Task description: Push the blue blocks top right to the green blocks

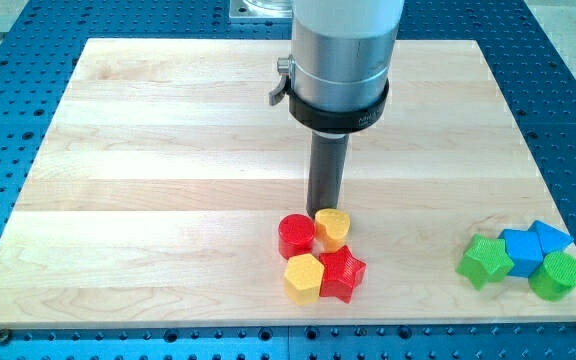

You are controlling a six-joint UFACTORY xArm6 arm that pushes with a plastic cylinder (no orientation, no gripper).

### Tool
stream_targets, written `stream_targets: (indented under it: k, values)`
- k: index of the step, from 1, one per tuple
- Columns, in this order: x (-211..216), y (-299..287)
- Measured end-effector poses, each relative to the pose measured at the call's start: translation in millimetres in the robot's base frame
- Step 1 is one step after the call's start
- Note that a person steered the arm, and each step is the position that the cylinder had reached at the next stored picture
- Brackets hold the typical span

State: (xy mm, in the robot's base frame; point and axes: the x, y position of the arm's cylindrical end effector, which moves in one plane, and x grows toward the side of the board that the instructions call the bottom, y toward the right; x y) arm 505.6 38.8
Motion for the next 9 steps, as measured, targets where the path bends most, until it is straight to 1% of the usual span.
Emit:
stream_targets:
  k: [1,2,3,5,6,7,8,9]
  values:
    - [0,0]
    - [-11,28]
    - [-21,125]
    - [-21,288]
    - [-18,306]
    - [35,305]
    - [104,287]
    - [111,269]
